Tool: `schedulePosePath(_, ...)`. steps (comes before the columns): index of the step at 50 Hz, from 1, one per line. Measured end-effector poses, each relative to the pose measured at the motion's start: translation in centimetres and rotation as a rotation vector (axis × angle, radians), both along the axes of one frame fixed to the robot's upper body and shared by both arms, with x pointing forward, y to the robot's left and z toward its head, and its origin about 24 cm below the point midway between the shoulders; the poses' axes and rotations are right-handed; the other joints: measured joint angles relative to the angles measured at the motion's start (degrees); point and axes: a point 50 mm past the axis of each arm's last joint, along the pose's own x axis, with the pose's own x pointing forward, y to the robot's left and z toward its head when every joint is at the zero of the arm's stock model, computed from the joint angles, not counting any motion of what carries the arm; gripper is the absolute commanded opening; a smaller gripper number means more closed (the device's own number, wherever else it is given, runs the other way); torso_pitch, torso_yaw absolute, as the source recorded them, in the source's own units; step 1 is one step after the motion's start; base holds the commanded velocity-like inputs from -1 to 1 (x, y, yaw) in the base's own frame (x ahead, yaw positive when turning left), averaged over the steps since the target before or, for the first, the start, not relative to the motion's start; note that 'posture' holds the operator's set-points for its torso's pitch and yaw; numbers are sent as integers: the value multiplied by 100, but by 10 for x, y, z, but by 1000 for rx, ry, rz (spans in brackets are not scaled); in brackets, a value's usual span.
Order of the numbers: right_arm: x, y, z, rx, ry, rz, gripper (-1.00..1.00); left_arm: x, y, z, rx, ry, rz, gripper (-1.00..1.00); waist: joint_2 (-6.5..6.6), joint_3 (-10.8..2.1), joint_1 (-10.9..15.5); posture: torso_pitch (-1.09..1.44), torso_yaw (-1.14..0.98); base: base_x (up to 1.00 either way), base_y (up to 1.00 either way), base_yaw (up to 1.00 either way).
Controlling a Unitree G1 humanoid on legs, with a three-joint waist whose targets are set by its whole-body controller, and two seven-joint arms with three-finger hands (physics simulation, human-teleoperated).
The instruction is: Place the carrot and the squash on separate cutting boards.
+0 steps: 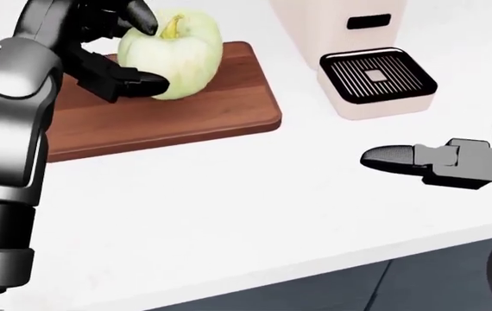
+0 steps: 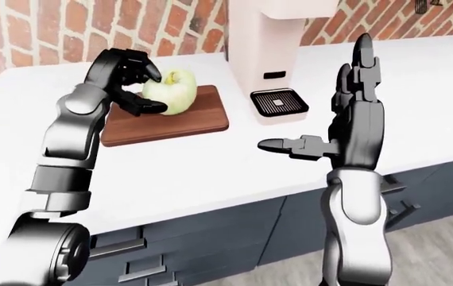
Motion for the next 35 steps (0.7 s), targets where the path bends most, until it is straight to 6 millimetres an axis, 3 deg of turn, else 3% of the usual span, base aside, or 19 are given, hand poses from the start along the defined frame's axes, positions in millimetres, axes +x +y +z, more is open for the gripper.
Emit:
schedulePosePath(21, 2, 2, -1, 1, -2, 3, 100, 11, 2, -28, 39, 51, 23, -55, 33, -16, -32, 0, 0, 0, 0, 0)
schedulePosePath(27, 1, 1, -1, 2, -4, 1, 100, 12, 1, -31, 58, 46, 26, -32, 29, -29, -25, 0, 0, 0, 0, 0)
schedulePosePath(35, 0, 1, 0, 1, -6, 2, 100, 14, 1, -32, 56, 37, 30, -27, 11, -67, -5, 0, 0, 0, 0, 0)
